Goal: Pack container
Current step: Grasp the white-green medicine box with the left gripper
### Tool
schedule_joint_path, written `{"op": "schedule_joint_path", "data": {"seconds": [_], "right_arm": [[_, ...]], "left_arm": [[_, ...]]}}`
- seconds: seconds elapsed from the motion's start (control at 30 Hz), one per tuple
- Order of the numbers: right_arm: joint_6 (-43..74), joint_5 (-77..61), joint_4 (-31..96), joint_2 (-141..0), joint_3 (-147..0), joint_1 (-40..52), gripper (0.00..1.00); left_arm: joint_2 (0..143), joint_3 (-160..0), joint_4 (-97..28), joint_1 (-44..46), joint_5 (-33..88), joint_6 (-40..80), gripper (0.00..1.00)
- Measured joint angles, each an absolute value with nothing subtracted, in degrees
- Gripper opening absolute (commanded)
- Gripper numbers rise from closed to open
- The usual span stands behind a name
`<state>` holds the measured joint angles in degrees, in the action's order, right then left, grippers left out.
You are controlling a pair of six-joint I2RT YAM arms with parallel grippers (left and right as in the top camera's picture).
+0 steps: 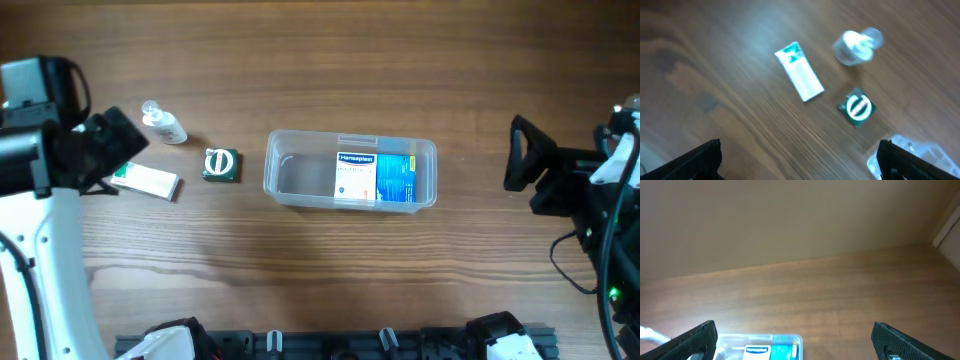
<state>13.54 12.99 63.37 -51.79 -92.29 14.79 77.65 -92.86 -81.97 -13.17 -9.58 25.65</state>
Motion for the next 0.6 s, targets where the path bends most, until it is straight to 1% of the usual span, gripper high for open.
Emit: {"op": "schedule_joint_path", "data": {"seconds": [0.17, 0.37, 0.47, 0.6], "right_arm": [[13.54, 13.02, 64.31, -52.27, -92.29, 14.79, 1.0], [13.54, 13.15, 64.31, -53.56, -92.29, 14.79, 1.0], [13.54, 13.15, 64.34, -54.41, -92.29, 14.79, 1.0], [13.54, 13.15, 64.31, -55.75, -92.29, 14.79, 1.0]], "left_arm": [[78.04, -92.86, -82.11, -19.92, -9.63, 26.28, 1.0], [79.35, -91.33, -79.59, -22.65, -9.37, 26.5, 1.0], [79.72, -86.28, -76.42, -23.42, -8.45, 28.32, 1.0], [80.51, -76.75, -68.12, -24.6, -7.35, 32.51, 1.0]]}}
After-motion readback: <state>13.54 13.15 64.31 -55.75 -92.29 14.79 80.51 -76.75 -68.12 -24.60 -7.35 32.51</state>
